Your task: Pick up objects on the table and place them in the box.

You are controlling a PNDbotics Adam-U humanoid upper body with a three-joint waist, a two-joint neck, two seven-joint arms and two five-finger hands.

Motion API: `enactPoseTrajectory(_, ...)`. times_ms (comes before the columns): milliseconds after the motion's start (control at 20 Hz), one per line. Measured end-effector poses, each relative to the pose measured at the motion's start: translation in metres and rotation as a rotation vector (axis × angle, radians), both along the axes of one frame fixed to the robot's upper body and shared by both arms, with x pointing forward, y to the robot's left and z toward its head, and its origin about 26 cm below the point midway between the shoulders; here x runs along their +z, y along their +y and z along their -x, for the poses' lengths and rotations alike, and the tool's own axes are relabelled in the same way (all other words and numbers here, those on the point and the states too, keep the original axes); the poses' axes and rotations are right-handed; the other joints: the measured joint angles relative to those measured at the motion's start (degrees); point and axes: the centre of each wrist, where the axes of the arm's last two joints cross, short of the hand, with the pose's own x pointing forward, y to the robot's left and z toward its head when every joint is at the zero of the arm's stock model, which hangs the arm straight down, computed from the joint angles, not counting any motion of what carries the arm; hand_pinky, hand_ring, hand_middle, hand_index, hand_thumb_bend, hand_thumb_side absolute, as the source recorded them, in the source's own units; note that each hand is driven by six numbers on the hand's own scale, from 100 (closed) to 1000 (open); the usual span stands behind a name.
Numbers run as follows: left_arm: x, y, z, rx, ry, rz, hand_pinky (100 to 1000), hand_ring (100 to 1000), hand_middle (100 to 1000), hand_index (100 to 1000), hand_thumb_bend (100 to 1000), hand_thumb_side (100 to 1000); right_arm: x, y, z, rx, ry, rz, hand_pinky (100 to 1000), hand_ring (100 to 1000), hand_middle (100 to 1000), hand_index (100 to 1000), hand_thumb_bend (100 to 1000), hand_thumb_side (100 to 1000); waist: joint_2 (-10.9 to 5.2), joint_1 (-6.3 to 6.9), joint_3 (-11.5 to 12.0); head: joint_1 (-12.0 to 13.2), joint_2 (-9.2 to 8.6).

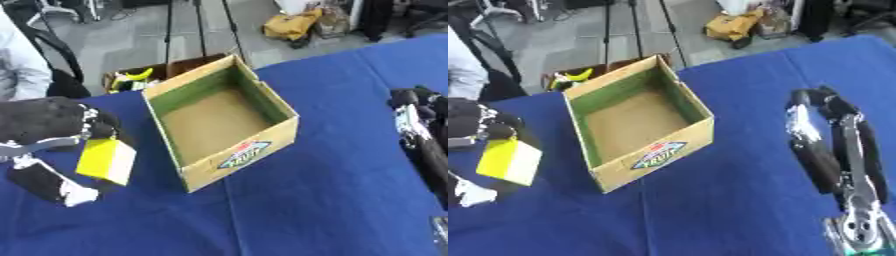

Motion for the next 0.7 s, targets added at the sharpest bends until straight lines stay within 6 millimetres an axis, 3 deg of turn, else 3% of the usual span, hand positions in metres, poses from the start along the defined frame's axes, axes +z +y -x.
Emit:
enactPoseTrajectory(300, 0.024, 0.014, -0.006, 0.036, -0.019, 0.069, 357, 575, 660, 739, 100, 517, 0.0, 0.001, 0.0, 0.004, -0.001, 0.002, 941, 1000, 626, 730, 100, 748, -0.11, 0.99, -1.4, 0.3, -0.46)
enactPoseTrajectory(700, 0.042, 0.022, -0.033, 0.07, -0.038, 0.153, 349, 568, 656, 737, 100, 514, 0.004, 0.006, 0.0, 0.04, -0.019, 0.018, 943, 1000, 626, 730, 100, 747, -0.3, 3.39, -5.7, 3.6, -0.99)
